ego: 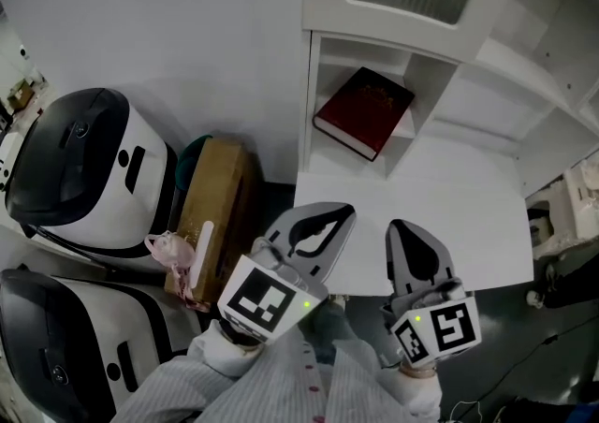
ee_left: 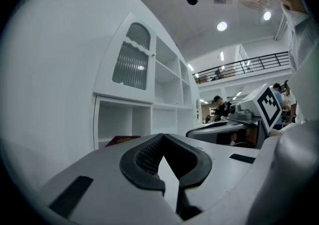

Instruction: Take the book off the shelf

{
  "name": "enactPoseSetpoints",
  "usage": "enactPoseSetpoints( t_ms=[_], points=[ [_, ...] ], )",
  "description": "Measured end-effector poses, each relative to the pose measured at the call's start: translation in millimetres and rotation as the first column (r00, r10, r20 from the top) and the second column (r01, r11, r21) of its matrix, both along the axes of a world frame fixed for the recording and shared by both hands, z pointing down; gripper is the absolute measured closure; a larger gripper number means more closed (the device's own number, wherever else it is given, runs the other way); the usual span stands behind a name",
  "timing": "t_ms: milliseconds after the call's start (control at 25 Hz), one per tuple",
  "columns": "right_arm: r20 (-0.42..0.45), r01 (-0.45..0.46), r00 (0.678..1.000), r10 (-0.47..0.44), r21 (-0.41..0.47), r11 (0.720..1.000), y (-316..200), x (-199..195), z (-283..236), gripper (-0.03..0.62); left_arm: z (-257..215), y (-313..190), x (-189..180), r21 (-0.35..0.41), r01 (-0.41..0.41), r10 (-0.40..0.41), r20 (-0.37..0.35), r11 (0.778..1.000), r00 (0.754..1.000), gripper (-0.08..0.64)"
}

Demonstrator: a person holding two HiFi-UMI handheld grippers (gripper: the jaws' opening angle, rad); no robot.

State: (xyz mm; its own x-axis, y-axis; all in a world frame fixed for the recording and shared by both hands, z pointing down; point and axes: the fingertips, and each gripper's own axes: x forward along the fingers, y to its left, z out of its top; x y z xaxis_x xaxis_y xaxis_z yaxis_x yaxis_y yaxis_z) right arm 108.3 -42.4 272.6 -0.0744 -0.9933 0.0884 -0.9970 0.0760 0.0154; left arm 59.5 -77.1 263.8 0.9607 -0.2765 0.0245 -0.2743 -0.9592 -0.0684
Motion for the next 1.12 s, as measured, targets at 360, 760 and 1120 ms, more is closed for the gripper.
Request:
enactPoseSetpoints(
  t_ms=[360,760,1120],
  points=[
    [-0.022,0.075,0.997,-0.075,-0.01,0.997,-33.7,76.8,-0.2,0.578,-3.1,-29.5,64.7,0.014,0.095,-0.095,0.014,0.995,0.995,0.549],
    [-0.032,0.175,0.984,-0.176,-0.021,0.984,-59.1,106.7,6.6,0.578,3.3,-43.3,88.7,0.005,0.199,-0.199,0.035,0.98,0.979,0.549],
    [-0.056,0.209,0.976,-0.21,-0.025,0.978,-72.0,92.9,7.7,0.578,5.1,-53.3,77.6,-0.008,0.221,-0.22,0.043,0.975,0.974,0.549]
  ],
)
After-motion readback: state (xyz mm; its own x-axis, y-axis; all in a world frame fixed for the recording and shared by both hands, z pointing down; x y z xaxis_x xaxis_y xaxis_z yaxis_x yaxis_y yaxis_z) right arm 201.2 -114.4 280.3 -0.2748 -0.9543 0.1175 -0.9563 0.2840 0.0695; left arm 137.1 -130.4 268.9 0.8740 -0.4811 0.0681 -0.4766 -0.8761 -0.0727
